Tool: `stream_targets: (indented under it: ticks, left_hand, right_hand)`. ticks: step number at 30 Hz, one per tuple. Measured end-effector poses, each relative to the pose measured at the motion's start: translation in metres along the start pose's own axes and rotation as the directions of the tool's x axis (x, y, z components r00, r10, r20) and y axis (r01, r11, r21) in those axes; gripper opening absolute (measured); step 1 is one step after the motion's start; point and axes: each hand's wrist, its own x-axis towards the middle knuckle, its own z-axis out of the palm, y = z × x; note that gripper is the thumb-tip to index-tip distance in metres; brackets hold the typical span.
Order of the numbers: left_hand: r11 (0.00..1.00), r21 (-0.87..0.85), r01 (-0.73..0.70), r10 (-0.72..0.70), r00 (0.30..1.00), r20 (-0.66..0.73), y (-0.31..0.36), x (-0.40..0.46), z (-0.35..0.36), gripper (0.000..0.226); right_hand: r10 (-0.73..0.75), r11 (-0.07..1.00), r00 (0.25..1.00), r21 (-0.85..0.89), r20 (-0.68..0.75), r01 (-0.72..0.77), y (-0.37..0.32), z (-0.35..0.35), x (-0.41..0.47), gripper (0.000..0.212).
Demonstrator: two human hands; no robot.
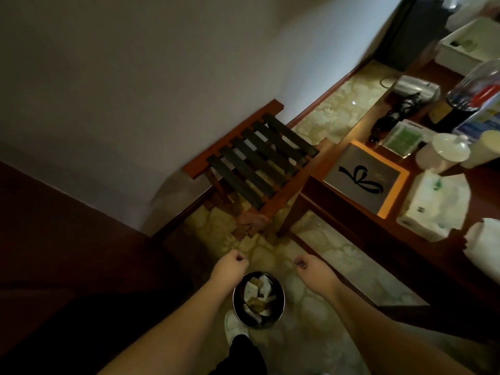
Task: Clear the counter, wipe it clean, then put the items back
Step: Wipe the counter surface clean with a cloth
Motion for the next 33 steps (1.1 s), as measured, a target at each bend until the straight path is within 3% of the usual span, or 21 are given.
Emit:
stream_targets:
  ticks: [9, 14, 18, 21, 25, 29, 31, 33]
  left_hand:
    - [0.995, 0.101, -0.021, 0.001, 0.98, 0.198, 0.025, 0.129, 0.008, 0.046]
    - [0.995, 0.093, -0.035, 0.015, 0.977, 0.214, 0.023, 0.176, 0.021, 0.055]
    - [0.996, 0.092, 0.001, -0.027, 0.957, 0.288, 0.014, 0.197, 0.03, 0.055]
    - [0.997, -0.055, 0.056, -0.038, 0.956, 0.293, 0.011, 0.193, 0.028, 0.052]
    - [0.913, -0.336, 0.231, -0.127, 0.944, 0.303, 0.005, 0.178, 0.018, 0.044]
    - [0.851, -0.469, 0.238, -0.13, 0.959, 0.251, -0.011, 0.152, 0.009, 0.031]
    - [0.827, -0.51, 0.236, -0.149, 0.967, 0.207, -0.016, 0.134, 0.006, 0.022]
    - [0.807, -0.535, 0.251, -0.18, 0.967, 0.182, -0.016, 0.111, 0.001, 0.033]
  right_hand:
    - [0.08, 0.993, 0.996, 0.087, -0.038, -0.077, -0.041, 0.013, 0.14, 0.037]
    - [0.118, 0.971, 0.991, 0.217, -0.068, -0.101, -0.053, 0.03, 0.203, 0.053]
    - [0.085, 0.97, 0.993, 0.237, -0.083, -0.064, -0.054, 0.047, 0.231, 0.053]
    - [0.122, 0.968, 0.99, 0.228, -0.072, -0.103, -0.055, 0.057, 0.234, 0.044]
    - [0.159, 0.96, 0.987, 0.232, 0.012, -0.157, -0.06, 0.066, 0.218, 0.042]
    - [0.174, 0.925, 0.979, 0.323, 0.103, -0.198, -0.069, 0.065, 0.192, 0.036]
    - [0.128, 0.927, 0.989, 0.346, 0.077, -0.147, -0.076, 0.058, 0.169, 0.036]
    - [0.045, 0.934, 0.998, 0.352, 0.04, -0.056, -0.086, 0.047, 0.139, 0.024]
